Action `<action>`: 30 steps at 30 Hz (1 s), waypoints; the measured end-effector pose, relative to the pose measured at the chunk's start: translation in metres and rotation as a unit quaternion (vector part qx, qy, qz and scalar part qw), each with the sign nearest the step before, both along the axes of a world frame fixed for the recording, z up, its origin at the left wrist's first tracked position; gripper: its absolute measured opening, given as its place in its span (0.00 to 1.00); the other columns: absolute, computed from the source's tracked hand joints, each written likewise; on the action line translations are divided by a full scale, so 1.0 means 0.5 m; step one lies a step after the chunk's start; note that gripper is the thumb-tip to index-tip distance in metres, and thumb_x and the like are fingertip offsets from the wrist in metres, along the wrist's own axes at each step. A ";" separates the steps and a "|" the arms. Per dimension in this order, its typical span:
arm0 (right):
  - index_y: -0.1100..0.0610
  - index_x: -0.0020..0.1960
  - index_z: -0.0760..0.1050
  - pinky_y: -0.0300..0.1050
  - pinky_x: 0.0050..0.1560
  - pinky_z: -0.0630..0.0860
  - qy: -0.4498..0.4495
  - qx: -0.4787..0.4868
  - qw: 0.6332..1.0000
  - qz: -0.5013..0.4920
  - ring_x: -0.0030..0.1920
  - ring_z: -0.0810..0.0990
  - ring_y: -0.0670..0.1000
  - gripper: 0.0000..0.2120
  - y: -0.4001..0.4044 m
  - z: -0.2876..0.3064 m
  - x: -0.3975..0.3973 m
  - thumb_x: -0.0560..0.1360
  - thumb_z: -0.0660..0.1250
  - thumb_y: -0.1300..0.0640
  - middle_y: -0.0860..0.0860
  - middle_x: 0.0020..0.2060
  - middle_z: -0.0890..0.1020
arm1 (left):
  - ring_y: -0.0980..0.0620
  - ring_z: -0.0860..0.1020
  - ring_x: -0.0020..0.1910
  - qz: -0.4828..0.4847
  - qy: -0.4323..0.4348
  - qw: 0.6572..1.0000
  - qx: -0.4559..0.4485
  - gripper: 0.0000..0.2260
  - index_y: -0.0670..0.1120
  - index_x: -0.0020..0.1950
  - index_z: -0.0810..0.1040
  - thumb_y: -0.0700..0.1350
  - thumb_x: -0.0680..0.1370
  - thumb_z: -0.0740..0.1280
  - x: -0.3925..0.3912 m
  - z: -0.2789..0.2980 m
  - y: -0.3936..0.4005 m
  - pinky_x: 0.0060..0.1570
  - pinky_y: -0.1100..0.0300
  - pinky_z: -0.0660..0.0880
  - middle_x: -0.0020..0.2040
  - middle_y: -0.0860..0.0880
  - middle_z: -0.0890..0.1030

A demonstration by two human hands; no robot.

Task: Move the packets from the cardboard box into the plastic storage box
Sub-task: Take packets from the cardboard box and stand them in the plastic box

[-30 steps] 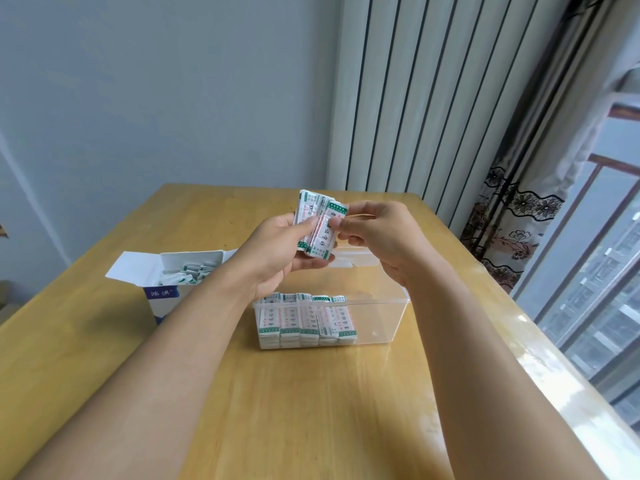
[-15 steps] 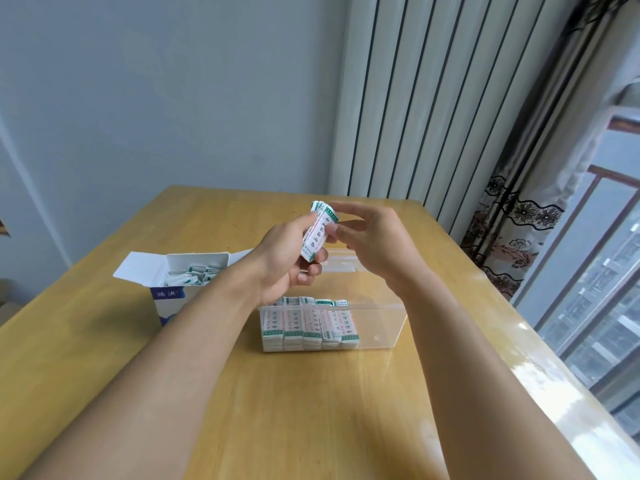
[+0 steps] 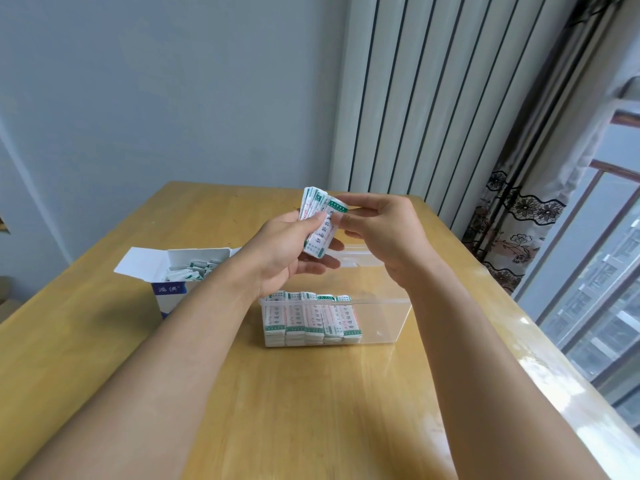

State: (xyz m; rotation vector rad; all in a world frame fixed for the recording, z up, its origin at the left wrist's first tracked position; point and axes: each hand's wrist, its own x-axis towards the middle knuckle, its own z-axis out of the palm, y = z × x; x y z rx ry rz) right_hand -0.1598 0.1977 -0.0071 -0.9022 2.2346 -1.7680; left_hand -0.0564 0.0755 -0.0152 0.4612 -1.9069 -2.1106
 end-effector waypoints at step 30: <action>0.53 0.48 0.82 0.52 0.47 0.86 0.017 0.278 0.960 0.034 0.44 0.88 0.54 0.12 0.049 0.000 -0.010 0.78 0.68 0.69 0.56 0.44 0.86 | 0.44 0.85 0.40 0.089 0.056 0.994 -0.031 0.10 0.42 0.64 0.74 0.43 0.86 0.58 -0.010 0.002 -0.005 0.42 0.53 0.84 0.48 0.40 0.82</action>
